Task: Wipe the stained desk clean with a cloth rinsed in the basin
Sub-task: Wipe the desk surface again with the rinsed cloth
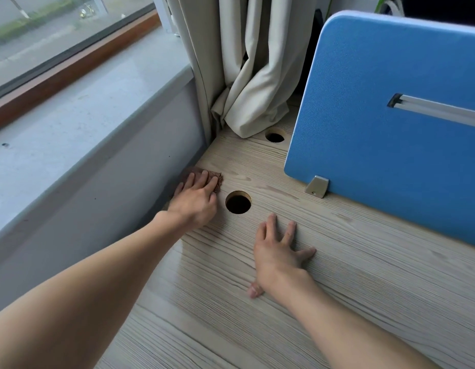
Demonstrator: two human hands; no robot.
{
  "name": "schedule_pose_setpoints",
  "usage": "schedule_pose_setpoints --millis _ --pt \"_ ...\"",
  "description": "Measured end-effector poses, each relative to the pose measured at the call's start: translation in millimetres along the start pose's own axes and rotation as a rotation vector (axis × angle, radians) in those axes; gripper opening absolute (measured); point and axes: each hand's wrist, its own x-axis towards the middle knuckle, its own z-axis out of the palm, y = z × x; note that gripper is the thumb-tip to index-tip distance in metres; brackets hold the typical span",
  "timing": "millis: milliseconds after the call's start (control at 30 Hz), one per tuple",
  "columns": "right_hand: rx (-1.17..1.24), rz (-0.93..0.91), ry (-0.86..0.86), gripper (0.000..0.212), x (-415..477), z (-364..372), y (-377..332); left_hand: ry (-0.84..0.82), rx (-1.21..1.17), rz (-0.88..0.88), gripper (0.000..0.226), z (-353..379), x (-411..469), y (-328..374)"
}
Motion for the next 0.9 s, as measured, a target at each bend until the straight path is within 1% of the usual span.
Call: schedule_pose_setpoints --millis 33,133,167,200,300,333,367,433,500,533,667,733,833,900 --pt "0.002 0.003 -0.003 0.145 0 0 0 0.004 0.000 0.014 0.057 2 -3 3" --pt "0.005 0.001 -0.005 0.145 2 0 -1 -0.015 0.016 0.166 0.056 13 -21 2" --pt "0.004 0.002 -0.004 0.146 2 0 -2 -0.029 0.022 0.193 0.055 13 -23 -2" --pt "0.003 -0.001 -0.004 0.146 1 1 -2 -0.031 0.017 0.185 0.055 12 -23 -6" --pt "0.006 -0.004 0.003 0.146 2 2 0 0.004 -0.012 0.030 0.056 7 -12 -2" --pt "0.006 -0.004 0.007 0.145 2 1 0 0.021 -0.014 0.004 0.057 7 -13 3" --pt "0.010 0.000 0.004 0.146 2 1 0 0.027 -0.008 0.018 0.057 10 -18 9" --pt "0.015 0.004 0.000 0.146 2 1 -1 0.018 0.019 0.121 0.056 20 -35 13" --pt "0.019 0.002 -0.004 0.146 1 1 -1 -0.018 0.034 0.212 0.056 23 -48 5" --pt "0.019 -0.001 -0.004 0.146 1 2 -1 -0.024 0.025 0.219 0.057 21 -47 -1" --pt "0.002 -0.002 0.003 0.146 1 1 0 0.028 0.000 0.060 0.062 15 -32 -7" --pt "0.009 -0.004 -0.001 0.146 1 1 0 0.027 -0.010 0.070 0.061 19 -40 -2" --pt "0.004 -0.008 -0.001 0.146 1 1 0 -0.014 -0.015 0.145 0.059 20 -49 -12" --pt "0.006 -0.009 0.002 0.146 1 1 0 -0.004 -0.039 0.082 0.059 13 -41 -19"
